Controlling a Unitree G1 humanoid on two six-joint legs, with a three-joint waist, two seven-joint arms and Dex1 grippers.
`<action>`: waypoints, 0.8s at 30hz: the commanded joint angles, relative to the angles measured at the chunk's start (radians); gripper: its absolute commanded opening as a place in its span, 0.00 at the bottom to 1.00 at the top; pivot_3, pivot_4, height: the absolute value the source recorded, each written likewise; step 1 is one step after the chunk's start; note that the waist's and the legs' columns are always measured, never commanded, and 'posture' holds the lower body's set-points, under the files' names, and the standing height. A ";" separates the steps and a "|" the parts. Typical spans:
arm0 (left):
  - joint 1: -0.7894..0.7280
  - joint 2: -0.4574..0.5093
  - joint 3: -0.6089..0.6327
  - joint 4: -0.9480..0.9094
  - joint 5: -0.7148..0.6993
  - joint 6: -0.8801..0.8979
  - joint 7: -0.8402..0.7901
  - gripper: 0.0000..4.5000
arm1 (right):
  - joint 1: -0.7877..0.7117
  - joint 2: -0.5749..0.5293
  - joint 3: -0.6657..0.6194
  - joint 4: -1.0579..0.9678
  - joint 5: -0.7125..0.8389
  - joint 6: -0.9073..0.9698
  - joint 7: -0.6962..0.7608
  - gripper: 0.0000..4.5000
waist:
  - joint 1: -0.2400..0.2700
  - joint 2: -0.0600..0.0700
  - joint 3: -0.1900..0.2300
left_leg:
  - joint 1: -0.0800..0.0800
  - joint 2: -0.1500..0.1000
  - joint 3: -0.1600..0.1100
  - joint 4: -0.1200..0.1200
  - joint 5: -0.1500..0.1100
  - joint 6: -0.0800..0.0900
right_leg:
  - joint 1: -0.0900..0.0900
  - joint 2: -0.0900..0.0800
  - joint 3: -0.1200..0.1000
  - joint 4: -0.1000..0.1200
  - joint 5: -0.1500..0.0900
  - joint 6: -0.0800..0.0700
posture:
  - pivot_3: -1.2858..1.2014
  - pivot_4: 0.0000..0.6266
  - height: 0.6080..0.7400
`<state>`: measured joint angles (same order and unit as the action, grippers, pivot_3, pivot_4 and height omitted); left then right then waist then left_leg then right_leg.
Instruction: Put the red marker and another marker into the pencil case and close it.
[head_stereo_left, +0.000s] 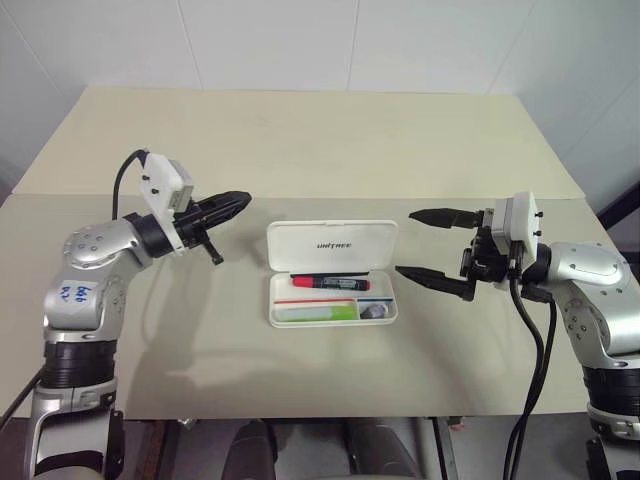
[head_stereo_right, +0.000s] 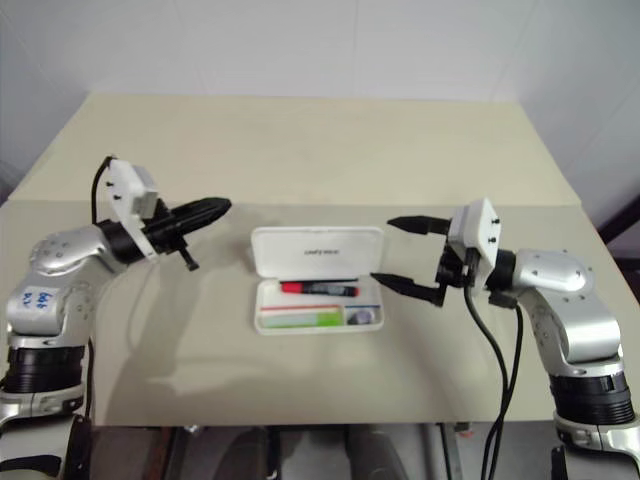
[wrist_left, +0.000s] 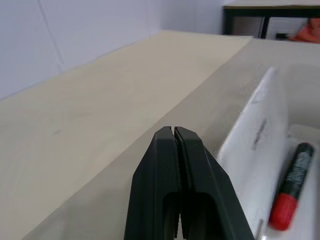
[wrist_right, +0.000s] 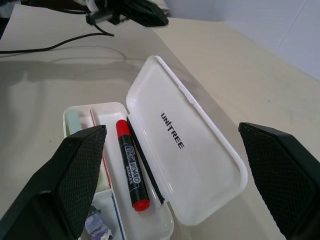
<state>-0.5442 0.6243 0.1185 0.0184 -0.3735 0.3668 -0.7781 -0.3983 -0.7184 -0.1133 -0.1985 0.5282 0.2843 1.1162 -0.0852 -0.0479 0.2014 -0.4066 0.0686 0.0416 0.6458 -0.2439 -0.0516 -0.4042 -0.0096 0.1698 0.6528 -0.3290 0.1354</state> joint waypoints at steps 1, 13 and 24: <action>-0.043 -0.028 -0.046 0.058 0.040 -0.036 -0.008 0.01 | -0.019 0.002 -0.009 -0.020 0.013 -0.001 -0.011 1.00 | 0.001 0.000 0.000 | 0.000 0.000 0.000 0.000 0.000 0.000 | 0.000 0.000 0.000 0.000 0.000 0.000 | 0.52 0.24 1.00; -0.044 -0.021 -0.101 0.037 -0.023 -0.046 -0.242 0.01 | -0.001 0.000 -0.018 -0.036 0.019 0.006 -0.028 1.00 | 0.002 0.000 0.000 | 0.000 0.000 0.000 -0.001 0.000 0.000 | 0.000 0.000 0.000 -0.001 0.000 0.000 | 0.52 0.24 1.00; 0.058 0.057 -0.286 -0.121 0.045 0.022 -0.375 0.01 | 0.034 -0.018 -0.039 -0.073 0.073 0.049 -0.009 1.00 | 0.002 0.000 0.000 | 0.000 0.000 0.000 -0.002 0.000 0.000 | 0.000 0.000 0.000 -0.002 -0.001 -0.001 | 0.52 0.24 1.00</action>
<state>-0.4901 0.6821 -0.1514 -0.0596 -0.3412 0.3848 -1.1537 -0.3694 -0.7192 -0.1194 -0.2251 0.5658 0.3238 1.0983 -0.0835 -0.0479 0.2014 -0.4069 0.0687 0.0411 0.6435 -0.2442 -0.0520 -0.4040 -0.0099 0.1696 0.6505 -0.3296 0.1347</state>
